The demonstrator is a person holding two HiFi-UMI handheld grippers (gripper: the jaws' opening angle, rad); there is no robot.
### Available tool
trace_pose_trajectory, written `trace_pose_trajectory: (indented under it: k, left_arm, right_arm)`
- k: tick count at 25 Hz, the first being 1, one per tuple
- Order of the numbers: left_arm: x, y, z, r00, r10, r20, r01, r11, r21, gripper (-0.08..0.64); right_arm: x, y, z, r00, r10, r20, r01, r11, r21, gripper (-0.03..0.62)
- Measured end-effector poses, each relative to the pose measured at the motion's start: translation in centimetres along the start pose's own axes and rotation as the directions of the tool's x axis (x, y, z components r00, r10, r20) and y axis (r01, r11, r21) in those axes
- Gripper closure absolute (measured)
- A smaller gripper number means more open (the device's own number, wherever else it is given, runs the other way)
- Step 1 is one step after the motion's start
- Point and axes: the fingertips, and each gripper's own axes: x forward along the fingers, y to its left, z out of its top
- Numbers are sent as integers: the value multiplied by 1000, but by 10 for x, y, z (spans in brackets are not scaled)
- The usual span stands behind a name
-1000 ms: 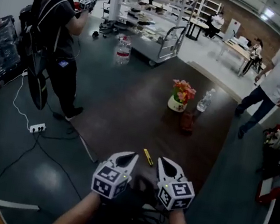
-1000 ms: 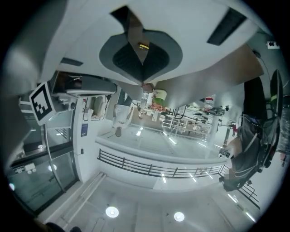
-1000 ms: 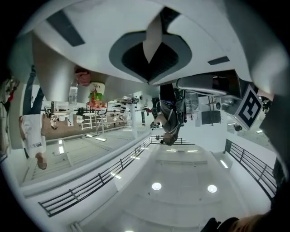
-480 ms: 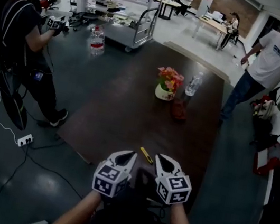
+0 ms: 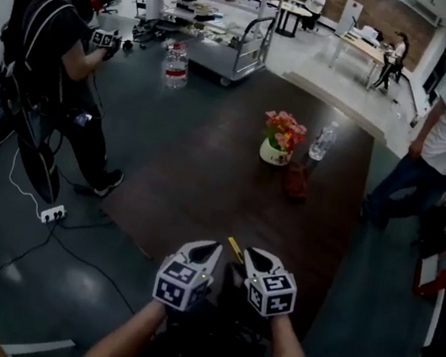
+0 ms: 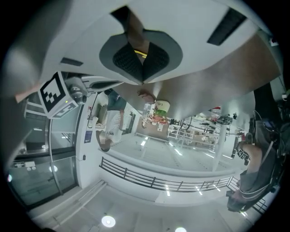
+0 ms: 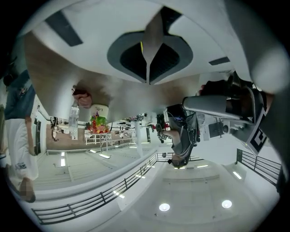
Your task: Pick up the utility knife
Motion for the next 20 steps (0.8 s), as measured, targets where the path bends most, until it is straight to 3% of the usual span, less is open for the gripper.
trace_pose_trajectory:
  k: [3, 10, 20]
  left_arm:
    - [0, 1, -6, 1000, 17, -10, -17, 1000, 0, 554]
    - [-3, 4, -13, 998, 52, -31, -52, 999, -6, 554]
    - [1, 12, -18, 995, 96, -31, -97, 995, -20, 554]
  right_arm:
    - [15, -1, -16, 998, 28, -51, -30, 999, -26, 533]
    - [58, -12, -57, 985, 12, -173, -24, 997, -72, 434]
    - [77, -15, -81, 956, 18, -292, -46, 995, -88, 433]
